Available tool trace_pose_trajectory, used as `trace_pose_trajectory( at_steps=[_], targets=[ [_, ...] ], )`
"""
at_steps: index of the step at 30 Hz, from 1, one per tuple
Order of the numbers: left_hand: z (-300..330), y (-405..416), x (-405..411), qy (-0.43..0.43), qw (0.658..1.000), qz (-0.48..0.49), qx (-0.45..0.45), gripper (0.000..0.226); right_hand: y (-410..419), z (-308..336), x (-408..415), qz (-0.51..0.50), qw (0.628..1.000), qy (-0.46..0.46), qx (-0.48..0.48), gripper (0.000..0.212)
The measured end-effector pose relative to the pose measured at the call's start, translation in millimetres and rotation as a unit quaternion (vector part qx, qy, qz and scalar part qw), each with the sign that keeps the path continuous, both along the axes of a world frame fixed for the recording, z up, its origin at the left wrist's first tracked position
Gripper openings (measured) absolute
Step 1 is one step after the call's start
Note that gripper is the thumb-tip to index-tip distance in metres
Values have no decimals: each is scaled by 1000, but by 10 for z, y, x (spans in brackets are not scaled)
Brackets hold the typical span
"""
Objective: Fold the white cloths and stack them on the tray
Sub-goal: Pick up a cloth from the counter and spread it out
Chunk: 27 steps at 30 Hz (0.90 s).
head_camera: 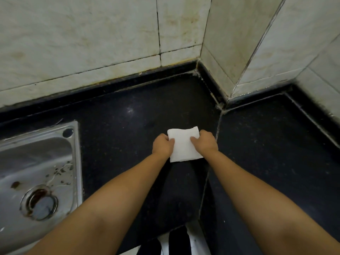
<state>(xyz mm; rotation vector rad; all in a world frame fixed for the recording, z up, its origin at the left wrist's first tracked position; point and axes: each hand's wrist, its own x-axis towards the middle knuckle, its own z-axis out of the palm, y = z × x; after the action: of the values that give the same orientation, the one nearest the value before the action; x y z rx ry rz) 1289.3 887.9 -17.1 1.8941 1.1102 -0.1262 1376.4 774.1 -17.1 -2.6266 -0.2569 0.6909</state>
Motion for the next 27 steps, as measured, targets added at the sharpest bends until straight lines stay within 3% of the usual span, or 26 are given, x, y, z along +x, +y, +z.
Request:
trace_pose_trajectory(
  at_steps=[4, 8, 13, 17, 21, 24, 27],
  targets=[
    [205, 44, 11, -89, 994, 21, -63, 11, -101, 152, -61, -99, 975, 45, 194, 23],
    [480, 6, 35, -141, 986, -7, -90, 11, -246, 398, -205, -201, 920, 108, 318, 37],
    [726, -229, -98, -173, 972, -102, -120, 11, -598, 600, -578, -338, 810, 195, 438, 33],
    [787, -517, -357, -162, 948, -200, -190, 15, -903, 694, -1121, -437, 765, 128, 455, 21],
    [756, -1080, -666, -121, 920, -275, -252, 30, -1360, 839, -1861, -465, 784, -19, 410, 32],
    [785, -1697, -985, -127, 908, -331, -222, 33, -1795, 937, -2415, -490, 791, -110, 350, 40],
    [862, -2343, -1390, -170, 877, -411, -181, 28, -2285, 990, -2992, -553, 767, -164, 281, 44]
  ],
)
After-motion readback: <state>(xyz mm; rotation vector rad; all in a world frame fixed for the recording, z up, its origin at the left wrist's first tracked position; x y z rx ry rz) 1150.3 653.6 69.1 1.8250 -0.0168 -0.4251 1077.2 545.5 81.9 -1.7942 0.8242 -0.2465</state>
